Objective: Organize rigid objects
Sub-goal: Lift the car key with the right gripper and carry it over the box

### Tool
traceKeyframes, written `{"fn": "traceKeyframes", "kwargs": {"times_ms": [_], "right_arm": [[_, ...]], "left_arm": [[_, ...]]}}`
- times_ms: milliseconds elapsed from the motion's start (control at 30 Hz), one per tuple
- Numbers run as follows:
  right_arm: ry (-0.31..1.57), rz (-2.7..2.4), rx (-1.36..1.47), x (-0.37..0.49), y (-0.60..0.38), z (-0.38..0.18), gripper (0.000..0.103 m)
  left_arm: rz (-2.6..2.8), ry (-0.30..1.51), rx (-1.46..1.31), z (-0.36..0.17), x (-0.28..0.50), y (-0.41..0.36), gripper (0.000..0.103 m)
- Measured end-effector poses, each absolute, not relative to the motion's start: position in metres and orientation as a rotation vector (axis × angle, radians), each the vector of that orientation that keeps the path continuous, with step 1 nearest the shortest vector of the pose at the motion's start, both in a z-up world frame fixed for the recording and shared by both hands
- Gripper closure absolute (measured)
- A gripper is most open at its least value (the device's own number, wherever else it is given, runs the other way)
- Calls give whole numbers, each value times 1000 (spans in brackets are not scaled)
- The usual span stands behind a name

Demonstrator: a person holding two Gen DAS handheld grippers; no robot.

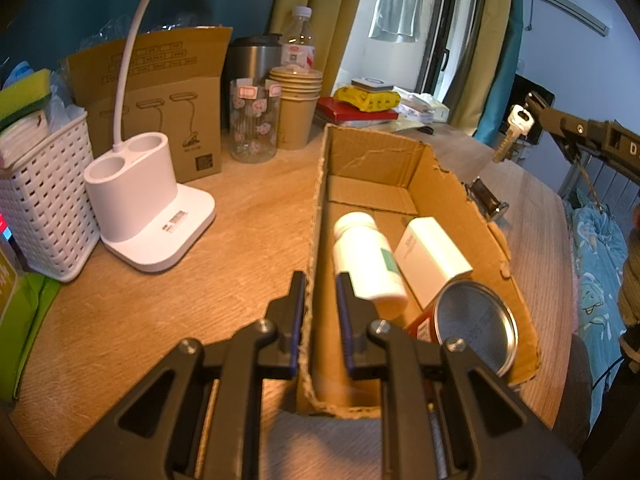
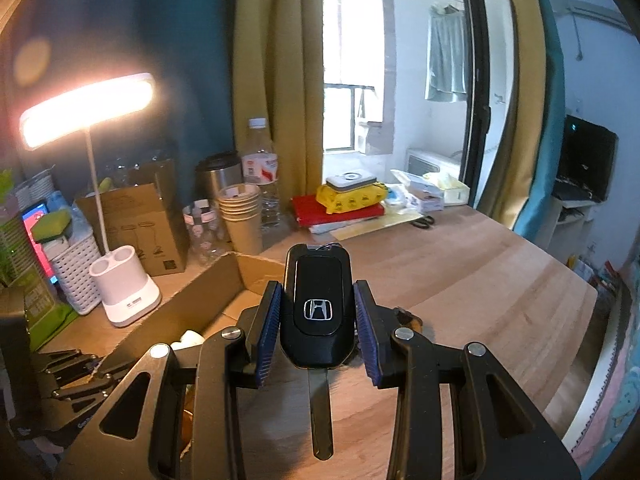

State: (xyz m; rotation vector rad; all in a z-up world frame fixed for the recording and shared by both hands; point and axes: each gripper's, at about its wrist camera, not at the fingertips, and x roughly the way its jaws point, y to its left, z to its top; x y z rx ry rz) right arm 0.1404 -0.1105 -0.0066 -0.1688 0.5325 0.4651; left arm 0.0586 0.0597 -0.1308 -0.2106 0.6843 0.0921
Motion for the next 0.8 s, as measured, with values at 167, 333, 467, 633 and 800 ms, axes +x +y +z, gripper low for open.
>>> {"fn": "traceKeyframes", "kwargs": {"times_ms": [167, 333, 467, 633, 800], "right_arm": [[525, 491, -173, 137, -99, -3, 65], [512, 511, -177, 134, -89, 3, 65], [506, 523, -187, 132, -82, 5, 65], [498, 536, -192, 134, -74, 7, 65], [501, 551, -189, 140, -68, 6, 65]], "left_arm": [[92, 684, -211, -131, 59, 60, 86], [92, 684, -211, -131, 59, 60, 86], [91, 685, -212, -131, 58, 60, 86], [92, 685, -213, -131, 58, 60, 86], [91, 686, -215, -130, 58, 60, 86]]}}
